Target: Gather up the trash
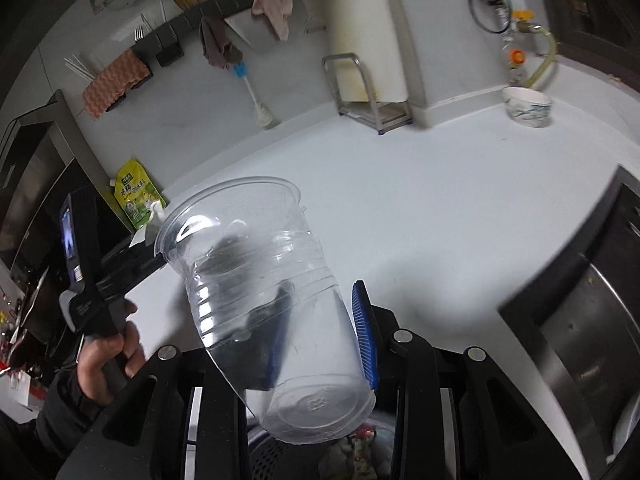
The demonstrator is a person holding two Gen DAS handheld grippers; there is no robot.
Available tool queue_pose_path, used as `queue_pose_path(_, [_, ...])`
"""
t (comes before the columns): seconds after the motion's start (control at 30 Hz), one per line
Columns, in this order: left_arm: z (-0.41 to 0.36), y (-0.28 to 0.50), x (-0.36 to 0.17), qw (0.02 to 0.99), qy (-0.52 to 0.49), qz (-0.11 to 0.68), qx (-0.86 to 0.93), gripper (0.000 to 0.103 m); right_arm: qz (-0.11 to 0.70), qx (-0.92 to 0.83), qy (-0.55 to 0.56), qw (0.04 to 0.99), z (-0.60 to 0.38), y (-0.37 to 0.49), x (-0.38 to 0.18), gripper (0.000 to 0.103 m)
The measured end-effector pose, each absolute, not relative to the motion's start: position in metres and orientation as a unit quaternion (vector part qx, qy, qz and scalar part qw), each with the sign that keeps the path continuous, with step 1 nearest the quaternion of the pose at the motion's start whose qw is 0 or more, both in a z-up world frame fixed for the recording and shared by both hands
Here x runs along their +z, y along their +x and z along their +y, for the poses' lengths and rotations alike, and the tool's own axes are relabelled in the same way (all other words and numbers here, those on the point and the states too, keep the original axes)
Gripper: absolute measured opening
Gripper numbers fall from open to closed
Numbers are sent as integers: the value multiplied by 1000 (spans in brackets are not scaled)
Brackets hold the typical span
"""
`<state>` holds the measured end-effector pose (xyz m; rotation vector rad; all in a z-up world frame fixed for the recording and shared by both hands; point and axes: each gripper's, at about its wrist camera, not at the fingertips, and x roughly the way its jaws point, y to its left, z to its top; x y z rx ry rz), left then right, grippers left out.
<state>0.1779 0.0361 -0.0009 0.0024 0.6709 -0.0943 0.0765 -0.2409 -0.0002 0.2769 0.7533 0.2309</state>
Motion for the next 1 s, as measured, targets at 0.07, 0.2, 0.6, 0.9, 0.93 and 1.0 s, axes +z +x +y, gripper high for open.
queue_pose_path(0.07, [32, 151, 2, 938, -4, 340, -72, 43, 360, 108, 152, 914, -242, 53, -3, 30])
queue_pose_path(0.2, [20, 103, 8, 934, -6, 343, -100, 43, 346, 93, 160, 920, -243, 7, -8, 30])
queue_pose_path(0.6, [-23, -4, 2, 923, 3, 355, -146, 43, 357, 79, 159, 917, -249, -84, -40, 30])
queue_pose_path(0.9, [-34, -34, -22, 913, 8, 381, -142, 47, 365, 68, 141, 918, -246, -105, -54, 31])
queue_pose_path(0.93, [-34, -36, -23, 914, 7, 381, -141, 47, 366, 66, 138, 918, -245, -105, -56, 31])
queue_pose_path(1.0, [-34, -39, -25, 914, 7, 382, -137, 49, 369, 64, 131, 918, -243, -106, -58, 31])
